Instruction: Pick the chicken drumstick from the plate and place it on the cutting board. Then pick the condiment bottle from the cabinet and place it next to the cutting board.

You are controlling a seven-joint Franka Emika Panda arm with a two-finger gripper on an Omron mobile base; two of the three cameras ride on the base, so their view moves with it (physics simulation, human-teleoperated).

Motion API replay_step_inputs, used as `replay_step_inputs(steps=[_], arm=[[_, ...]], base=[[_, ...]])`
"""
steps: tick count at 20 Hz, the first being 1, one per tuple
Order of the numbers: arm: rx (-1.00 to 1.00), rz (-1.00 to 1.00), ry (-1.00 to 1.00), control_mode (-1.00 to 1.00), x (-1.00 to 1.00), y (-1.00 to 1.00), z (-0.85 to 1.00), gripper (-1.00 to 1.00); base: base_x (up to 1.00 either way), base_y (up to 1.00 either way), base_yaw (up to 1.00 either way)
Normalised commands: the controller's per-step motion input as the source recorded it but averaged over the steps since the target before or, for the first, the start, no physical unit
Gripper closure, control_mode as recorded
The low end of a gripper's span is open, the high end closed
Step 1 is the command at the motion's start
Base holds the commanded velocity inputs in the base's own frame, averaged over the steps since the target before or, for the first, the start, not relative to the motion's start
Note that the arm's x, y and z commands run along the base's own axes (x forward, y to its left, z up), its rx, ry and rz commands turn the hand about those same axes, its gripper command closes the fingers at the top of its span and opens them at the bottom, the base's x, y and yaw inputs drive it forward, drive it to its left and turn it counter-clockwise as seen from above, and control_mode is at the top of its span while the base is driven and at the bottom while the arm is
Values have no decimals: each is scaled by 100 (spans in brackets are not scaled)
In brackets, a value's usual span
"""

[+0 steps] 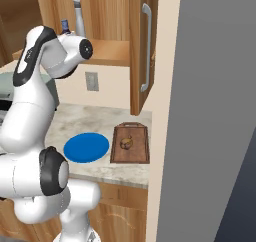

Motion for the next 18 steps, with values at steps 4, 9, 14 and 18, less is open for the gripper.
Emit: replay_step_inputs(steps=[4, 9, 14, 18], arm=[[0, -5, 0, -100, 10, -11, 0, -100], [0, -6, 0, -100, 11, -5, 0, -100], [0, -5, 0, -100, 15, 0, 2, -100], [0, -4, 0, -100, 16, 0, 7, -100]], base=[[0, 0, 0], [0, 0, 0], [0, 0, 0], [0, 0, 0]])
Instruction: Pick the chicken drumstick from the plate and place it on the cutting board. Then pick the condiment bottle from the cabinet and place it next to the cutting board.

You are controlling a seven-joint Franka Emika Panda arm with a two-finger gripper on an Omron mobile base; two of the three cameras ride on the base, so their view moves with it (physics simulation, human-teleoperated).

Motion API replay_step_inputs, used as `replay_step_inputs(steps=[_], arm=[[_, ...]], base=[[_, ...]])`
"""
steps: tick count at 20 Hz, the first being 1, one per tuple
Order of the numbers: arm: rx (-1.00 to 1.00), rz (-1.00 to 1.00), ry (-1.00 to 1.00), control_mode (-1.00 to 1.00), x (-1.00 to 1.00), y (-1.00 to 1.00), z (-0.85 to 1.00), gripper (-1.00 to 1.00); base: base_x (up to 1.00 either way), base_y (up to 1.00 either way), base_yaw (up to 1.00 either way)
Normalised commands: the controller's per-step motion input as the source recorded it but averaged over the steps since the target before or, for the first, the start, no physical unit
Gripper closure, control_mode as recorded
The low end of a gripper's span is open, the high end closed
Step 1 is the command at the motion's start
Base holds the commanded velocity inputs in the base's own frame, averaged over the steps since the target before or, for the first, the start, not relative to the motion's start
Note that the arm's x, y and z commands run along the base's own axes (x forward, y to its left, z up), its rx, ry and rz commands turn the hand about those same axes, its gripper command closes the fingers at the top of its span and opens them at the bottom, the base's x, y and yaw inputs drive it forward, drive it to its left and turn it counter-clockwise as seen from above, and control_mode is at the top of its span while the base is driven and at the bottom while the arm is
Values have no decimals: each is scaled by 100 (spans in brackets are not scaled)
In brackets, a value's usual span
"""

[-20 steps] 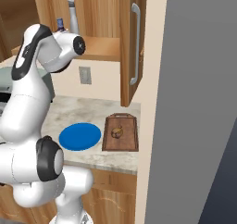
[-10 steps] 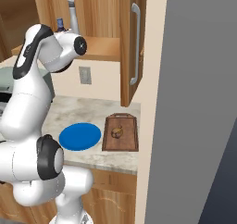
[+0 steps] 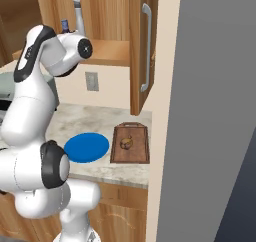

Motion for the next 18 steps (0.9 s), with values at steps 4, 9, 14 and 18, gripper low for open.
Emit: replay_step_inputs(steps=[4, 9, 14, 18], arm=[[0, -1, 0, -100, 14, 0, 12, -100], [0, 0, 0, -100, 17, 0, 12, -100], [0, 0, -1, -100, 20, 0, 3, -100], [0, 0, -2, -100, 24, 0, 0, -100]], base=[[0, 0, 0], [0, 0, 0], [0, 0, 0], [0, 0, 0]])
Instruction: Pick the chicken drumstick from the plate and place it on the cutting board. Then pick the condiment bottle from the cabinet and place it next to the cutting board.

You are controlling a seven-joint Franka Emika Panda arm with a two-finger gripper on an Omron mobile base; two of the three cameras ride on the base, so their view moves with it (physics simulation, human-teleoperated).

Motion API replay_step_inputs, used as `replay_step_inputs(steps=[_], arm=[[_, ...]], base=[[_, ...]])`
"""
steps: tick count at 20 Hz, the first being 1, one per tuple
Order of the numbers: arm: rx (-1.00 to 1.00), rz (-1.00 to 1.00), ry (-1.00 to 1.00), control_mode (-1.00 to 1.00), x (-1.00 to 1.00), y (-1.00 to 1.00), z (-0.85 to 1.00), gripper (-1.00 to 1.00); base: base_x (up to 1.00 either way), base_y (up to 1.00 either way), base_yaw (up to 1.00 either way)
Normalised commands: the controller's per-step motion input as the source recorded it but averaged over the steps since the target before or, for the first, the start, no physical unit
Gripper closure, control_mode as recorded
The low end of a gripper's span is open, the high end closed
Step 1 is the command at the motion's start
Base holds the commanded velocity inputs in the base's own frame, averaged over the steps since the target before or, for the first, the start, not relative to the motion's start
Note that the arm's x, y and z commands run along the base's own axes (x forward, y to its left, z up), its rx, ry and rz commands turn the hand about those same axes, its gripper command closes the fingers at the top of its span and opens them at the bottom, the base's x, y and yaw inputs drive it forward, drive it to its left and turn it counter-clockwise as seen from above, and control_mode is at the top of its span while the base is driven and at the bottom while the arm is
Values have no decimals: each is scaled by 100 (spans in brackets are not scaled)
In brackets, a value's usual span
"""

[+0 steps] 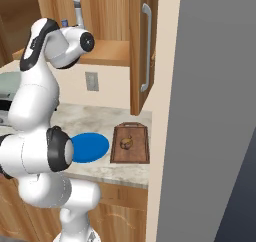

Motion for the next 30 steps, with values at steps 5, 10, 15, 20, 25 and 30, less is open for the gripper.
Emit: replay_step_inputs(steps=[5, 10, 15, 20, 25, 30], arm=[[1, 0, -2, -100, 27, 0, 0, -100], [1, 0, -2, -100, 27, 0, 0, -100], [1, 0, -4, -100, 24, 0, 0, -100], [1, 0, -4, -100, 22, 0, 0, -100], [1, 0, -3, -100, 20, -1, 0, -100], [0, 0, 0, -100, 14, -6, 1, -100]], base=[[0, 0, 0], [0, 0, 0], [0, 0, 0], [0, 0, 0], [0, 0, 0], [0, 0, 0]])
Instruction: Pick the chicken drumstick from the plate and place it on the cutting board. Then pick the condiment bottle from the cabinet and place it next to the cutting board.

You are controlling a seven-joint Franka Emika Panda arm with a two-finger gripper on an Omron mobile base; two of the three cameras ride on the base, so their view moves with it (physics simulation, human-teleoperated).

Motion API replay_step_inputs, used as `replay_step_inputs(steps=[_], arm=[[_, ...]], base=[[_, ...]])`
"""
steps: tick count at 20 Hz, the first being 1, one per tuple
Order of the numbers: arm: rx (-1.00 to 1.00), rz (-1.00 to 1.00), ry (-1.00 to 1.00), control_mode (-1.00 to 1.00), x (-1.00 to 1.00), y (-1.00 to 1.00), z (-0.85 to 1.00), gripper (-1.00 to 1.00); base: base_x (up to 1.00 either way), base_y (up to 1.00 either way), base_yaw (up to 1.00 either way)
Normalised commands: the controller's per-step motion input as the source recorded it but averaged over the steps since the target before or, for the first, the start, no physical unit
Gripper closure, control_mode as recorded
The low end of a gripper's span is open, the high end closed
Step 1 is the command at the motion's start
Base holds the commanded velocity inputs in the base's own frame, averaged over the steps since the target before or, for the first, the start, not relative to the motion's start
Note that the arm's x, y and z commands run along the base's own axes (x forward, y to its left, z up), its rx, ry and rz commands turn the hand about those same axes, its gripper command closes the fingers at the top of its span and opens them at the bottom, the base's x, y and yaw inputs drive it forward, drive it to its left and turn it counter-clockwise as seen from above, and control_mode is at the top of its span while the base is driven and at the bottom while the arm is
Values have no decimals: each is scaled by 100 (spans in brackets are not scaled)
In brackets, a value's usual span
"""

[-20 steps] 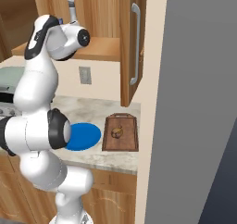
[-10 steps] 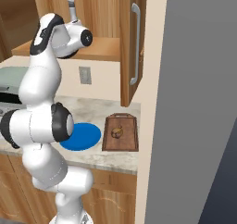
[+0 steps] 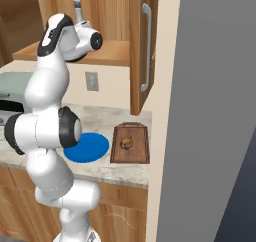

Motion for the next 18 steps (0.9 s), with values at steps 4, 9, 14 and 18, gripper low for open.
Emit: replay_step_inputs(steps=[4, 9, 14, 18], arm=[[0, 0, 0, -100, 0, -25, 20, -100], [1, 0, 0, -100, 0, -25, 23, -100], [1, 0, 0, -100, 1, -3, 5, -100], [0, 0, 0, -100, 3, 0, 0, -100]], base=[[0, 0, 0], [0, 0, 0], [0, 0, 0], [0, 0, 0]])
